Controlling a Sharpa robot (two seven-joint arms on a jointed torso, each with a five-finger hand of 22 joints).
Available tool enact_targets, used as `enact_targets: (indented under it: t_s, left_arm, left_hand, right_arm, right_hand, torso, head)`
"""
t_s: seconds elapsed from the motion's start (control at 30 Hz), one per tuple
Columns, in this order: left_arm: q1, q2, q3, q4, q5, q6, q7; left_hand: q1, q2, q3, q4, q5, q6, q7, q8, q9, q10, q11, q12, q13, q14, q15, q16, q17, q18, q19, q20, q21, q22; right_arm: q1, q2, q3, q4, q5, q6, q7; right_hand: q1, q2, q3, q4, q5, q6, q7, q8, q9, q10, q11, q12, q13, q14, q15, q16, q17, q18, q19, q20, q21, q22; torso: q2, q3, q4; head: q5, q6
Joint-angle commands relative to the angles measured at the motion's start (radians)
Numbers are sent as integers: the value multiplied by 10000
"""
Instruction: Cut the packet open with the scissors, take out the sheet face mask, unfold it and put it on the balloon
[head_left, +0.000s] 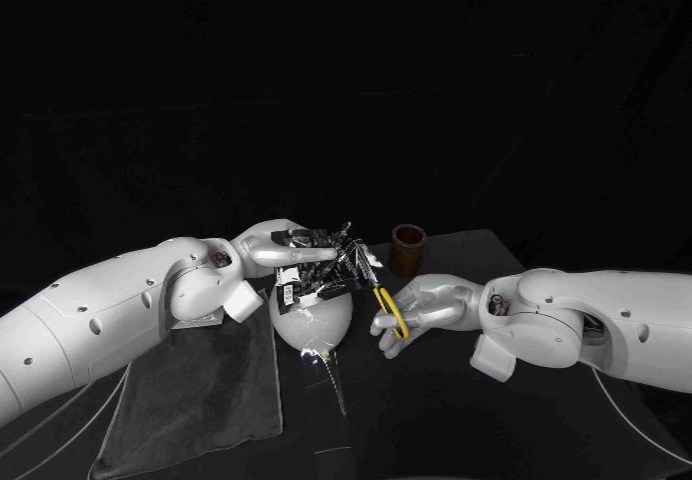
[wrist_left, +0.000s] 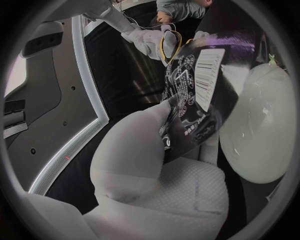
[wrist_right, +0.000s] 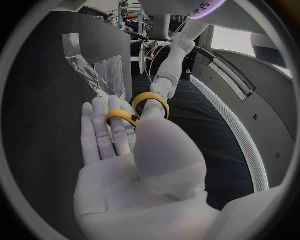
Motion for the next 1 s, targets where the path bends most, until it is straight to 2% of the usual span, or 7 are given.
enact_targets:
  t_s: [0.03, 0.13, 0.2, 0.33, 0.6, 0.87, 1.0]
  left_arm:
    - [2, 33, -1, 17, -69, 312, 134]
    - [2, 26, -1, 3, -59, 299, 137]
    - [2, 21, -1, -2, -55, 295, 137]
    - [2, 15, -2, -3, -51, 288, 138]
    - [2, 9, -2, 33, -107, 314, 139]
    - [2, 4, -2, 98, -237, 347, 188]
    - [2, -7, -2, 105, -255, 351, 207]
  left_hand:
    - [-15, 83, 174, -237, 34, 44, -9, 35, 125, 64, -35, 53, 13, -4, -70, 44, 8, 177, -19, -52, 64, 16]
    - [-15, 83, 174, -237, 34, 44, -9, 35, 125, 64, -35, 53, 13, -4, -70, 44, 8, 177, -19, -52, 64, 16]
    - [-15, 83, 174, -237, 34, 44, -9, 35, 125, 64, -35, 53, 13, -4, -70, 44, 8, 177, -19, -52, 64, 16]
    - [-17, 82, 171, -250, 34, 45, -13, 39, 134, 63, -39, 56, 16, -9, -73, 47, 14, 175, -28, -55, 77, 26]
    - [-17, 82, 171, -250, 34, 45, -13, 39, 134, 63, -39, 56, 16, -9, -73, 47, 14, 175, -28, -55, 77, 26]
    - [-19, 81, 169, -258, 33, 45, -14, 40, 138, 61, -40, 57, 18, -12, -75, 48, 18, 174, -34, -57, 85, 32]
    - [-19, 81, 169, -258, 33, 45, -14, 40, 138, 61, -40, 57, 18, -12, -75, 48, 18, 174, -34, -57, 85, 32]
  right_arm:
    - [23, -39, 20, 21, -109, 314, 28]
    - [28, -82, 19, 33, -120, 286, 25]
    - [31, -102, 19, 37, -124, 262, 30]
    - [35, -127, 19, 45, -128, 227, 47]
    - [38, -86, 19, 53, -103, 193, 138]
    - [39, 103, 19, -9, -7, 173, 160]
    - [39, 135, 19, -55, 123, -68, 180]
  right_hand:
    - [-151, -456, 143, 75, -43, -603, 560, -293, -139, -693, 297, -405, 0, -611, 245, -405, -195, 39, -133, 159, -98, -60]
    - [-473, -1108, 914, 123, -30, -1011, 712, -484, -251, -1151, 437, -640, -23, -1122, 394, -721, -394, -63, -203, 187, -126, -86]
    - [-963, -1824, 2146, 131, -13, -1272, 717, -498, -345, -1459, 563, -675, -13, -1391, 471, -875, -565, -167, -222, 181, -118, -102]
    - [-1142, -2117, 2473, 135, -33, -1364, 771, -436, -390, -1571, 549, -659, -9, -1443, 499, -889, -646, -193, -229, 165, -110, -110]
    - [-1231, -2202, 2593, 138, -33, -1394, 781, -382, -415, -1594, 555, -633, -1, -1495, 513, -904, -702, -211, -239, 161, -107, -117]
    - [-1218, -1794, 2732, 100, -42, -979, 677, 54, -403, -988, 379, -314, 50, -1001, 369, -556, -716, -125, -156, 128, -32, -105]
    - [-1134, -1487, 2670, 57, -41, -553, 449, 368, -366, -357, 188, 22, 115, -532, 177, -249, -651, 8, 26, 105, 90, -59]
  torso:
    - [1, -3, -2]
    - [-1, -1, 1]
    - [0, 1, 1]
    - [1, -1, -1]
    - [2, 1, 2]
    - [6, 0, 7]
    - [5, -9, -5]
  head:
    - [-2, -5]
    - [-5, -8]
    - [-12, -10]
    - [-13, -14]
    - [-14, -12]
    - [-4, -35]
    - [-17, -61]
